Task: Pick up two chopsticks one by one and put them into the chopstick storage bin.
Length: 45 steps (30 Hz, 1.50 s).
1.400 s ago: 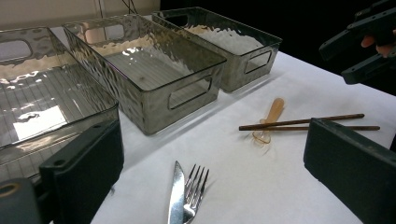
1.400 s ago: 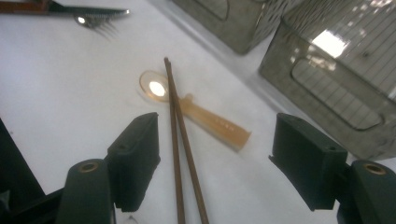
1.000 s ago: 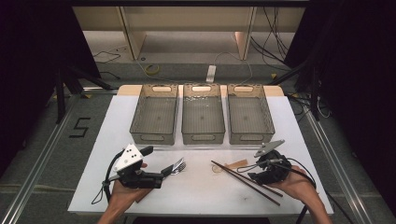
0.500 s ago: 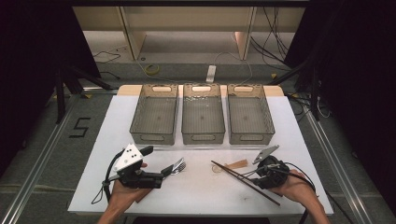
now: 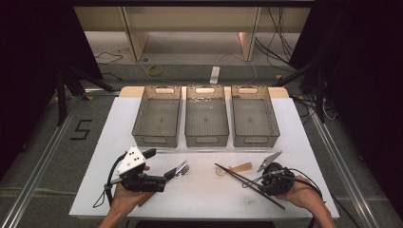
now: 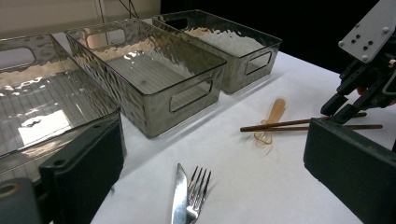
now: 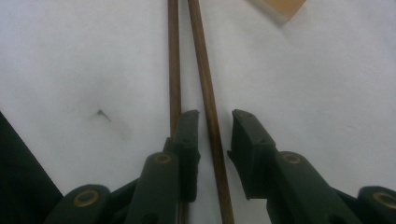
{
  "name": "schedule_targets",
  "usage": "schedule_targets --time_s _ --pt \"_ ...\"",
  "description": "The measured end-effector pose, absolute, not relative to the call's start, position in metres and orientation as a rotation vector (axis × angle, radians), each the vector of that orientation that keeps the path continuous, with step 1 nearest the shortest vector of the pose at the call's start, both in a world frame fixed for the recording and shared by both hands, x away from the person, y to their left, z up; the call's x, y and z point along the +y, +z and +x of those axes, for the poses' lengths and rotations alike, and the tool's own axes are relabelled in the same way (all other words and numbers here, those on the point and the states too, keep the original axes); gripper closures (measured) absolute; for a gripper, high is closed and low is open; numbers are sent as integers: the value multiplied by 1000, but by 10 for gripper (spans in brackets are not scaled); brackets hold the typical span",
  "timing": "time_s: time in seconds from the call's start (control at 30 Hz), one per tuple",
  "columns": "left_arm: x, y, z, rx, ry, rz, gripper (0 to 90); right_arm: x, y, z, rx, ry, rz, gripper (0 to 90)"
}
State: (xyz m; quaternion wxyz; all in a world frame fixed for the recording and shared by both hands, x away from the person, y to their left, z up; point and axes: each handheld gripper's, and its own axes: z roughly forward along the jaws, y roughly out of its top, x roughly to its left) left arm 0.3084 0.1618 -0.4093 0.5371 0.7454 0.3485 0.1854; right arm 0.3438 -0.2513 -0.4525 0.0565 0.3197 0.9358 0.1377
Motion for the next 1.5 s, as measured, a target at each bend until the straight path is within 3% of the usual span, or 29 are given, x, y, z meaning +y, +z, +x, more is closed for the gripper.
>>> schedule_targets --time_s 0.5,0.97,1.5 --pt "161 -410 308 825 438 1779 45 -245 -454 342 2859 385 870 845" --pt "159 -411 312 836 389 1778 45 -246 -433 341 2730 587 839 853" --pt "131 -402 338 868 224 1743 70 -199 -413 346 2572 904 796 851"
